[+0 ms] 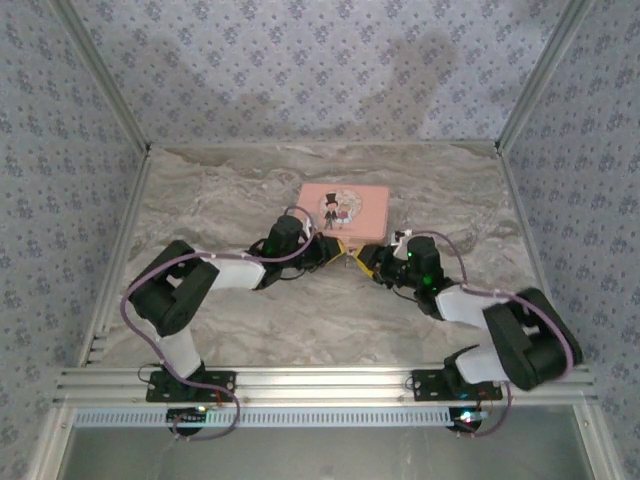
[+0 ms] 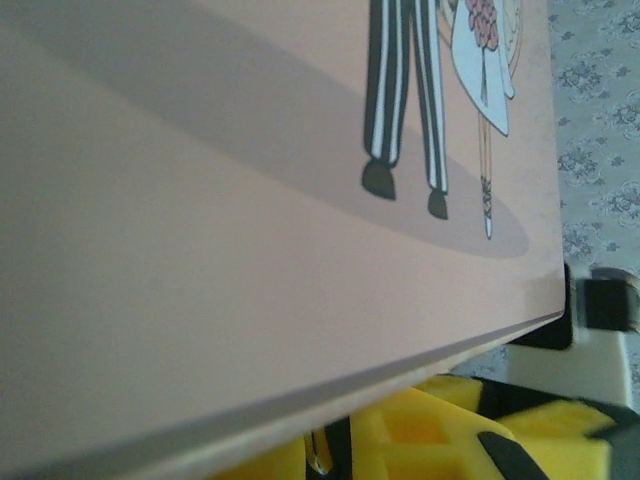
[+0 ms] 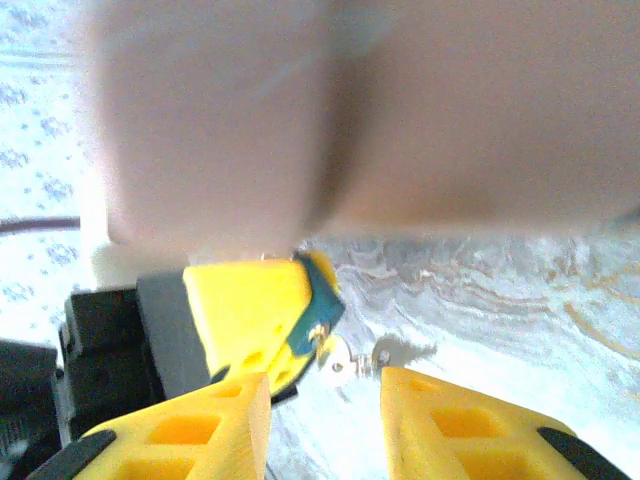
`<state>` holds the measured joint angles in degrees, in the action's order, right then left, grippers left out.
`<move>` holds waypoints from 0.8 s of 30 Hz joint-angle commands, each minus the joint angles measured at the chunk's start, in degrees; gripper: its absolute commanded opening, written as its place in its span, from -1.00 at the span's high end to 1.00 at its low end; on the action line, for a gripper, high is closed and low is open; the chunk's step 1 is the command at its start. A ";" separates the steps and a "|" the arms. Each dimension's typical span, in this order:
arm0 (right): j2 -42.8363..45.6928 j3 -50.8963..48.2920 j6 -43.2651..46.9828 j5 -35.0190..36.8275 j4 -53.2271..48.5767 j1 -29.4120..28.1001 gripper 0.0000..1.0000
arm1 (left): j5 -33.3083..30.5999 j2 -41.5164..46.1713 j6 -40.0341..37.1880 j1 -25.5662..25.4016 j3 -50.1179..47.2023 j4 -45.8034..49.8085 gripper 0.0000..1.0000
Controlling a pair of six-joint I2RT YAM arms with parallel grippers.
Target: Unlock a padlock with a key
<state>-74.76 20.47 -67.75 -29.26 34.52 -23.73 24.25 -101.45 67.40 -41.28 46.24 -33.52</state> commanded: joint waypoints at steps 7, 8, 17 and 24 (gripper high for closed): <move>11.63 9.18 27.00 9.62 -40.97 -2.18 0.25 | 1.44 1.59 0.28 -0.28 3.04 2.95 0.97; 11.92 10.06 29.04 11.25 -42.49 -3.11 0.25 | 1.41 1.61 0.17 -0.28 3.26 3.43 0.96; 8.85 17.35 41.82 22.38 -48.52 -10.93 0.27 | -0.08 3.32 -3.09 -1.23 8.11 14.94 0.93; 4.62 20.85 45.82 24.64 -47.07 -12.82 0.18 | -1.57 4.42 -4.48 -1.44 10.58 22.33 0.93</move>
<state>-68.73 38.81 -25.78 -7.40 -11.35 -35.88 22.55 -100.16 63.40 -42.28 54.35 -15.05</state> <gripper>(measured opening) 0.404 0.115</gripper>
